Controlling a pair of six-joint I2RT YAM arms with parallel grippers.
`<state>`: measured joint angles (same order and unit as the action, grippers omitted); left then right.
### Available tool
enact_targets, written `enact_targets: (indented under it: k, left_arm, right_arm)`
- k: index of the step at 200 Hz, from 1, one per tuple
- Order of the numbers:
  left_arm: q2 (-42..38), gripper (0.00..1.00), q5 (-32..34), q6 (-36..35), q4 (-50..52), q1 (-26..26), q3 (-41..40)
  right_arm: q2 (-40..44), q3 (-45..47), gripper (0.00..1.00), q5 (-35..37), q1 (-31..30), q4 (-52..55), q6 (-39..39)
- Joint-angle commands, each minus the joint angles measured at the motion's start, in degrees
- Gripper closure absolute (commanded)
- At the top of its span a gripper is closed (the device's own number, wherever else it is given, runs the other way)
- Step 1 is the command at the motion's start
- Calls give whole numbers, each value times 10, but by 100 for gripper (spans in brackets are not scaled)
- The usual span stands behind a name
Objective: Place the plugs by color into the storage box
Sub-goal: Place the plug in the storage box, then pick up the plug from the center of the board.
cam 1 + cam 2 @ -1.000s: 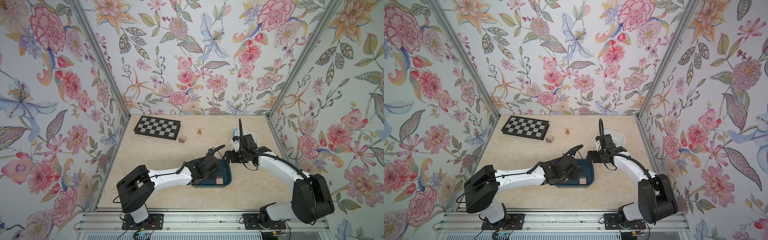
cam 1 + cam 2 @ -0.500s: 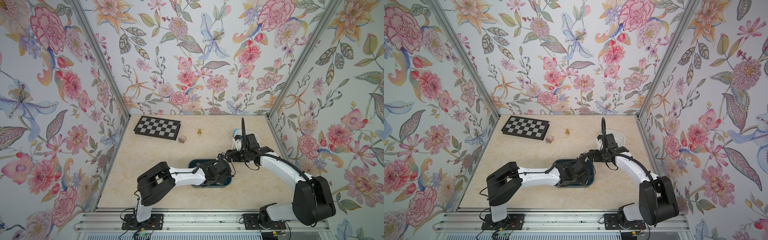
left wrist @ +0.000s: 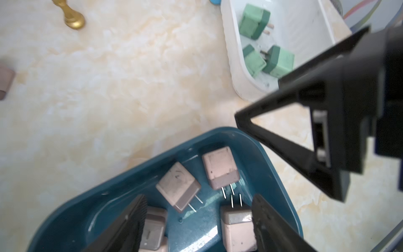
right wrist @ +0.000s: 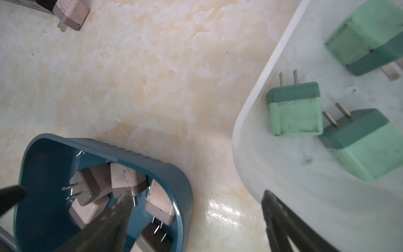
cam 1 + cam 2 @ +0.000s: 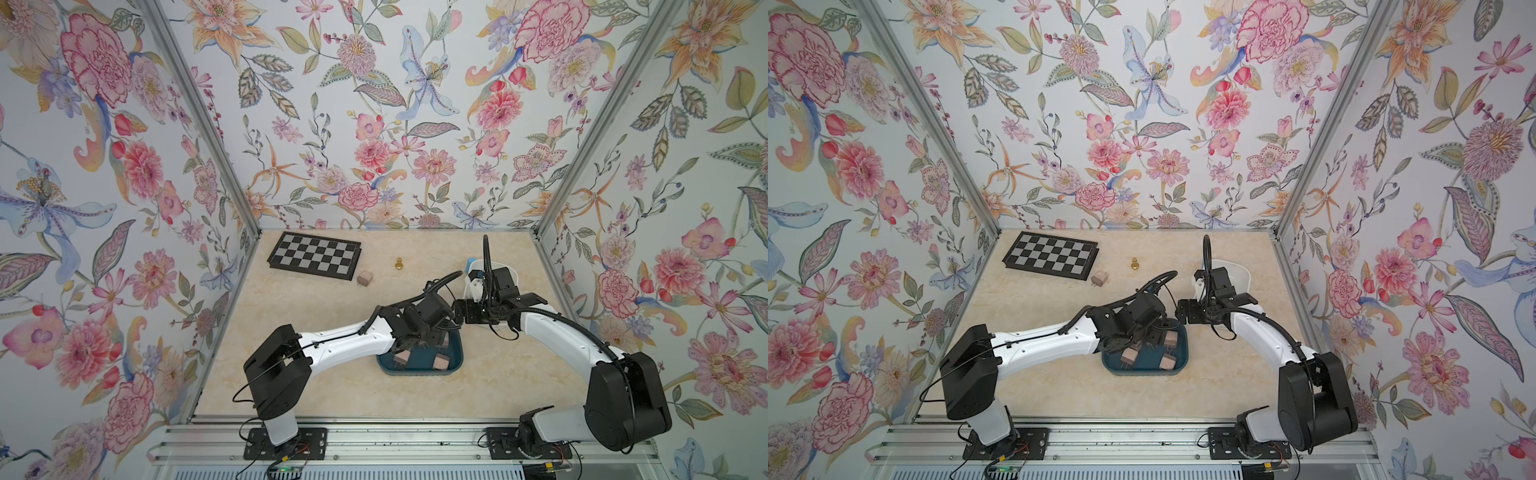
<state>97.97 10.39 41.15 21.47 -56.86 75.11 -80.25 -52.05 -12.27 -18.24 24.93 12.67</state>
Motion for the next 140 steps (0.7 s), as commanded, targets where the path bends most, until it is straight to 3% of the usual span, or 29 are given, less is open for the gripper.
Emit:
enact_targets:
  k: [1, 49, 86, 140]
  left_arm:
    - [-23, 21, 42, -59, 45, 80, -3]
    - [23, 8, -7, -150, -42, 233, -20]
    - [99, 1, -49, -199, -85, 293, 15]
    - [170, 1, -89, -226, -142, 338, 29]
  right_arm:
    - [1, 4, 6, -12, 1, -6, -5]
    - [-15, 0, 6, -13, -14, -9, 1]
    - [-16, 2, 6, -13, -28, -9, 9]
    - [-22, -1, 6, -8, -42, -9, 17]
